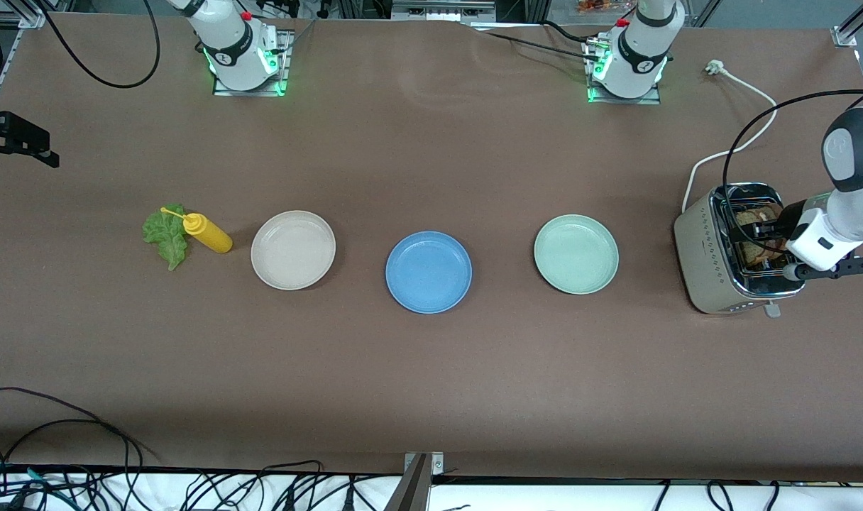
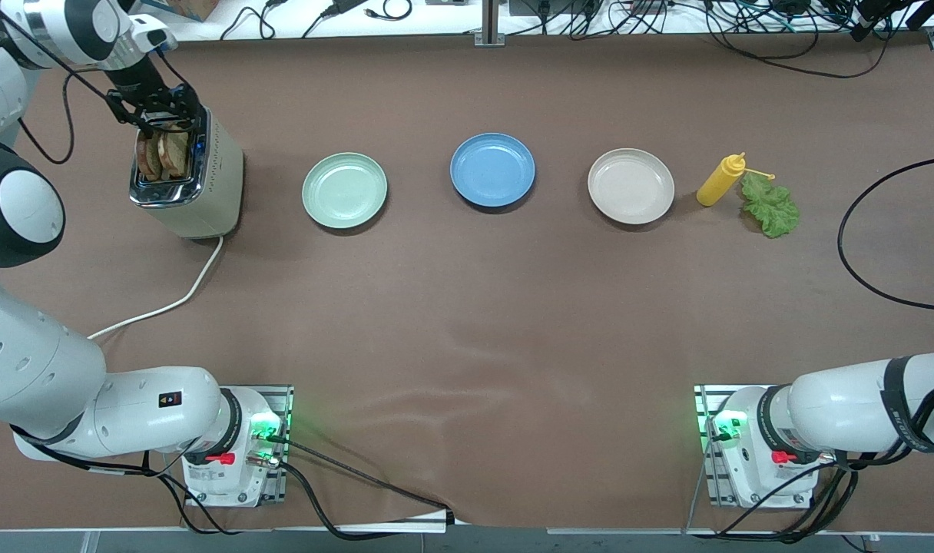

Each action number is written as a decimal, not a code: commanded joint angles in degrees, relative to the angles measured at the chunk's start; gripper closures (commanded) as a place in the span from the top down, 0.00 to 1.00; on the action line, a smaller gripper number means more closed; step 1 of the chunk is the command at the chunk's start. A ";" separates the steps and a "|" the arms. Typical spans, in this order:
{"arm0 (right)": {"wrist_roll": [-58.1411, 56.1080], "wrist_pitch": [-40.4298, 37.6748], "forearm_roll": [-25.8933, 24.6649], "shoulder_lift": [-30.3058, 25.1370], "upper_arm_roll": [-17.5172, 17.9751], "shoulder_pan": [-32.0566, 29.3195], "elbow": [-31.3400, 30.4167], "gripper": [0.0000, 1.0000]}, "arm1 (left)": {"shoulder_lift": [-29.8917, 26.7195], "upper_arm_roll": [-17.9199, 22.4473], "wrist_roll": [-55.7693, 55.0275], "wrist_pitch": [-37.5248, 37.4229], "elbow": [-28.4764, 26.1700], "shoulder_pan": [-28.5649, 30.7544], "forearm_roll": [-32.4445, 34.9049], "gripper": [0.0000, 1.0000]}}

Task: Make sandwich in blue plate with both arms
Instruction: 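Lower the left gripper over the toaster onto a bread slice, then close the left gripper on the bread slice in the toaster, then lift the bread slice out of the toaster with the left gripper, then carry the bread slice to the blue plate with the left gripper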

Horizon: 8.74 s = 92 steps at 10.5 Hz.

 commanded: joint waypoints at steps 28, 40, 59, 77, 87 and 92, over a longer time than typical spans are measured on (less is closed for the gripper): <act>-0.73 -1.14 0.96 0.27 0.07 -0.23 1.11 1.00 | -2.03 -0.03 -2.08 -1.25 -0.19 -1.83 -0.11 0.00; -1.08 -1.23 1.05 0.10 0.07 -0.31 1.11 1.00 | -4.84 0.05 1.35 -7.03 5.77 -1.84 -0.64 0.00; -0.73 -1.23 1.14 0.01 -0.72 -0.23 1.20 1.00 | 5.08 -11.90 -17.63 4.27 10.53 -15.35 -30.84 0.00; -0.64 -1.23 1.23 0.01 -1.42 -0.23 1.11 1.00 | 24.69 -8.82 -22.38 28.71 19.41 -39.10 -48.02 0.00; -0.55 -1.23 1.23 0.01 -1.33 -0.23 1.11 1.00 | 27.15 -8.12 -21.33 31.26 19.50 -39.19 -46.26 0.00; -0.46 -1.23 1.23 0.01 -1.25 -0.23 1.11 1.00 | 27.24 -7.77 -21.24 31.26 19.41 -39.10 -46.34 0.66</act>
